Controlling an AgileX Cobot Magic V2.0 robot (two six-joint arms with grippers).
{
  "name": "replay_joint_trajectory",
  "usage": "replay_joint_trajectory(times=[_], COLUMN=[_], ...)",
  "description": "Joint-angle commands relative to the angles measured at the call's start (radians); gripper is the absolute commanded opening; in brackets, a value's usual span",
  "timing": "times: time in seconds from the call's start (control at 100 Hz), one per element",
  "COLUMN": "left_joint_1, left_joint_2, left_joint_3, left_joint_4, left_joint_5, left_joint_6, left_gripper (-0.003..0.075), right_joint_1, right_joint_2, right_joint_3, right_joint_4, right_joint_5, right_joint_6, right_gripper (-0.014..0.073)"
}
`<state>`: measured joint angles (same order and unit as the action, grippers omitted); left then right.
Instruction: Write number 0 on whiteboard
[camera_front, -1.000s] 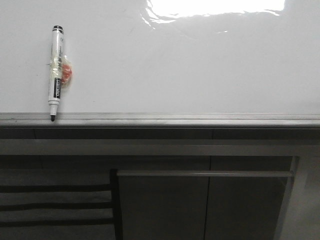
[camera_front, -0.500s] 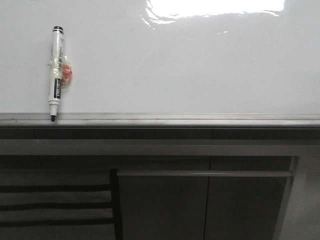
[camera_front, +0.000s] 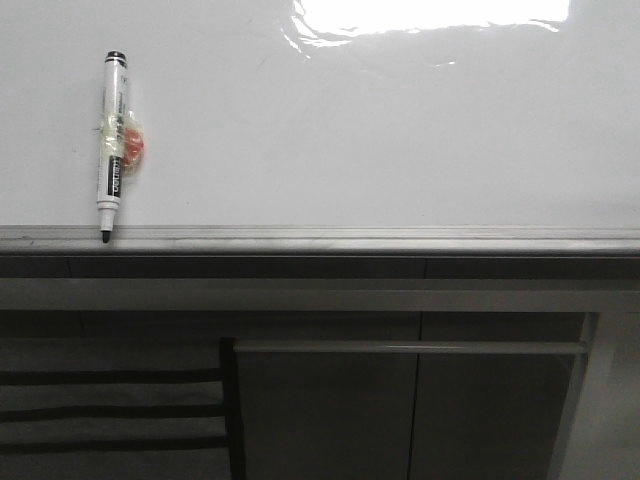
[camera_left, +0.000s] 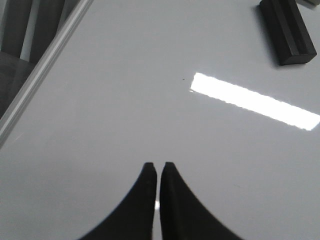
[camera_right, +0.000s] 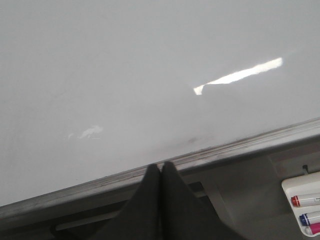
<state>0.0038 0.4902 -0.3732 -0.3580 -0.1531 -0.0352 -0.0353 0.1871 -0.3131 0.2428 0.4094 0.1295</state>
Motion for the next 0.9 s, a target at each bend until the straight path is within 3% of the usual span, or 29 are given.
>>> replay_joint_trajectory(times=[0.0, 0.15, 0.22, 0.3, 0.39, 0.46, 0.57, 0.64, 0.89], left_joint_1=[-0.001, -0.001, -0.011, -0.054, -0.123, -0.175, -0.235, -0.272, -0.458], left_joint_2=[0.011, 0.011, 0.008, 0.009, 0.015, 0.024, 0.056, 0.089, 0.314], left_joint_3=[-0.037, -0.037, -0.037, -0.037, -0.037, -0.03, -0.03, -0.03, -0.03], left_joint_4=[-0.006, 0.032, 0.103, 0.168, 0.211, 0.246, 0.208, 0.15, 0.154], left_joint_5=[-0.069, 0.006, 0.059, 0.109, 0.135, 0.115, 0.039, 0.03, 0.019], left_joint_6=[-0.008, -0.006, -0.006, -0.006, -0.002, -0.002, -0.007, -0.007, -0.007], left_gripper=[-0.002, -0.0017, 0.002, 0.0131, 0.0326, 0.0414, 0.0417, 0.0407, 0.0386], right_joint_1=[0.003, 0.028, 0.037, 0.044, 0.044, 0.044, 0.044, 0.044, 0.074], right_joint_2=[0.019, 0.021, 0.021, 0.021, 0.021, 0.022, 0.022, 0.022, 0.032], right_joint_3=[-0.035, -0.033, -0.026, -0.017, -0.001, 0.02, 0.062, 0.07, 0.04], right_joint_4=[0.008, 0.003, 0.003, 0.003, 0.003, 0.003, 0.032, 0.047, 0.047], right_joint_5=[-0.088, -0.042, -0.044, -0.028, -0.027, -0.05, -0.155, -0.137, -0.1], right_joint_6=[0.0, 0.0, 0.0, 0.0, 0.0, 0.0, 0.0, -0.002, -0.073], right_gripper=[-0.0069, -0.0069, -0.0069, -0.0069, -0.0069, -0.0069, -0.0069, -0.0069, -0.0069])
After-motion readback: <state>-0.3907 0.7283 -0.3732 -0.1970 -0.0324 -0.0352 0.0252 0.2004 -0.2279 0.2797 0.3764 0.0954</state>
